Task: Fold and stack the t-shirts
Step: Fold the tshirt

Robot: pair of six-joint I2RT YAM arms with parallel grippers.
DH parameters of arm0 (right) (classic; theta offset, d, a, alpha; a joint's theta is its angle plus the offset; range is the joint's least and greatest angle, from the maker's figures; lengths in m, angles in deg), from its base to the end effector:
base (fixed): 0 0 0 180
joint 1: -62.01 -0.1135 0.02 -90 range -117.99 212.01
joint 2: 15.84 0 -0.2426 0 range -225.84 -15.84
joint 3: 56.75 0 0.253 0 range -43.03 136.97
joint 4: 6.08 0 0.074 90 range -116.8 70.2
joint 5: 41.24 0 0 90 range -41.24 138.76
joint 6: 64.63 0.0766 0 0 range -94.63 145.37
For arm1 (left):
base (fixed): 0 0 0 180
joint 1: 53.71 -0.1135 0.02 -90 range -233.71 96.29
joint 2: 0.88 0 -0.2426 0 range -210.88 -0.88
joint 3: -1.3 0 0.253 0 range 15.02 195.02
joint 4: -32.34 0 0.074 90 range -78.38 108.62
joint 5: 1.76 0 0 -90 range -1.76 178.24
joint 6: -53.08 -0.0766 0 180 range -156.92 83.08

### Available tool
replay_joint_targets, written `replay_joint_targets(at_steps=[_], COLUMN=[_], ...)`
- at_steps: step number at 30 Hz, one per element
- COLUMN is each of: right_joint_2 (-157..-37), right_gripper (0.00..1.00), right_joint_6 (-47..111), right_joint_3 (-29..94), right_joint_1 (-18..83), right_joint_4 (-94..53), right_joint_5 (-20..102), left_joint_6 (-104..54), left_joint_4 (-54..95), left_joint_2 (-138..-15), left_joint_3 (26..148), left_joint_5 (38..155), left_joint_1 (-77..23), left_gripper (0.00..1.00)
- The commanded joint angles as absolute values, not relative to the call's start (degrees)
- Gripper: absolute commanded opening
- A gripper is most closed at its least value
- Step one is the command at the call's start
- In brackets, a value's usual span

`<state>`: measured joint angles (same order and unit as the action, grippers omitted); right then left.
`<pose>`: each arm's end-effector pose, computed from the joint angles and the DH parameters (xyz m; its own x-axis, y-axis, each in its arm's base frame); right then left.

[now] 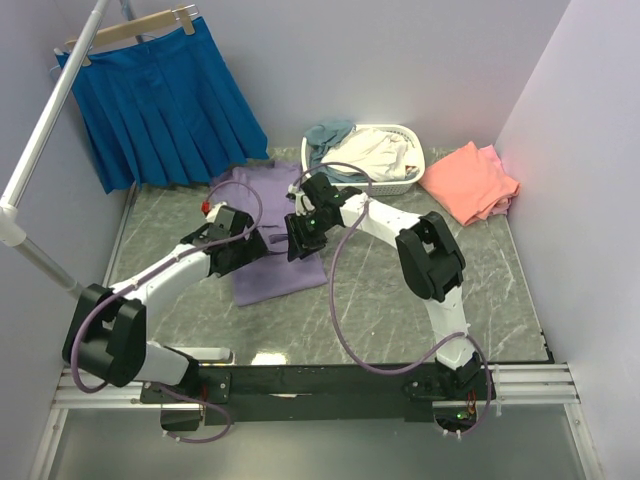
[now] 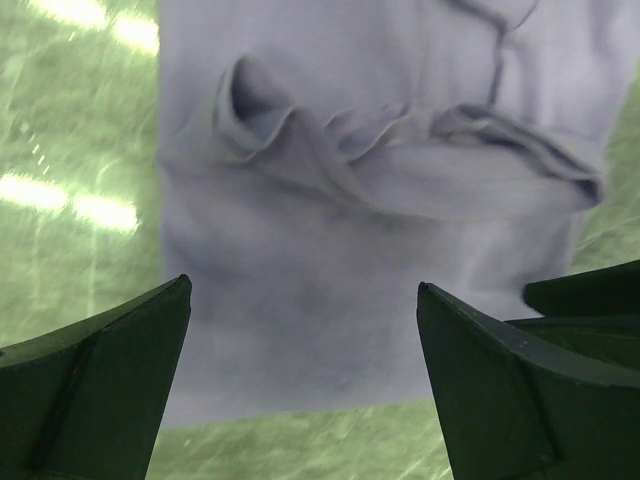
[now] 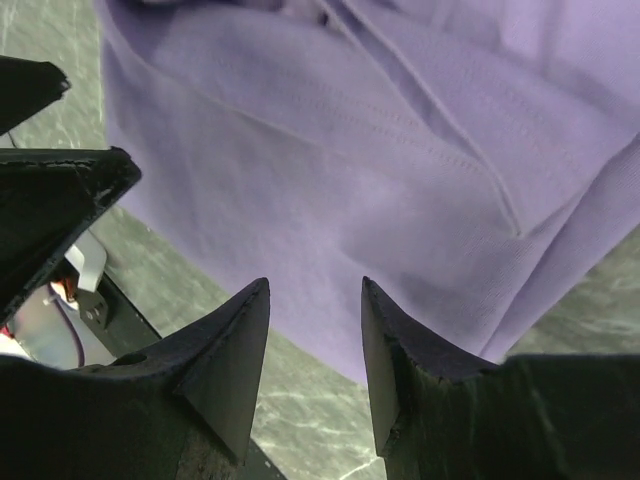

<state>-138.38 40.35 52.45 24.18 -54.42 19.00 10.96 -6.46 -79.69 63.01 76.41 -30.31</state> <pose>0.3426 0.3142 0.1360 -0.8574 -0.3817 -0.3453 -0.5143 0.6624 0.5447 0.2800 -0.1040 0.1537 -0.7198 -0.4796 -0.5019 -0.3737 0.8770 -0.3020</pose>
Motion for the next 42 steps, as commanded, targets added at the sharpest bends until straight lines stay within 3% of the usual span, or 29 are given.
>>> replay_joint_targets(at_steps=[1, 12, 28, 36, 42], right_joint_2=[-139.49, -146.53, -153.91, -142.95, -135.82], right_gripper=[0.49, 0.50, 0.52, 0.56, 0.62], right_joint_6=[40.49, 39.69, 42.76, 41.90, 38.73], right_joint_3=[54.70, 64.45, 74.04, 65.18, 55.95], right_joint_1=[24.83, 25.79, 31.77, 34.23, 35.02], right_joint_4=[-51.53, -54.43, -49.09, -42.75, -47.84], right_joint_5=[17.82, 20.20, 20.29, 25.72, 28.64], left_joint_6=[10.89, 8.43, 4.30, 4.74, 5.79], left_joint_4=[-0.46, 3.15, 8.16, 7.99, 0.79], left_joint_2=[-82.26, -94.30, -102.39, -98.20, -90.55], left_joint_3=[64.24, 73.03, 78.21, 78.48, 77.78], left_joint_5=[75.69, 72.43, 64.95, 56.01, 54.40], left_joint_1=[-30.15, -30.86, -34.90, -35.60, -35.69], left_gripper=[0.99, 0.99, 0.99, 0.99, 1.00])
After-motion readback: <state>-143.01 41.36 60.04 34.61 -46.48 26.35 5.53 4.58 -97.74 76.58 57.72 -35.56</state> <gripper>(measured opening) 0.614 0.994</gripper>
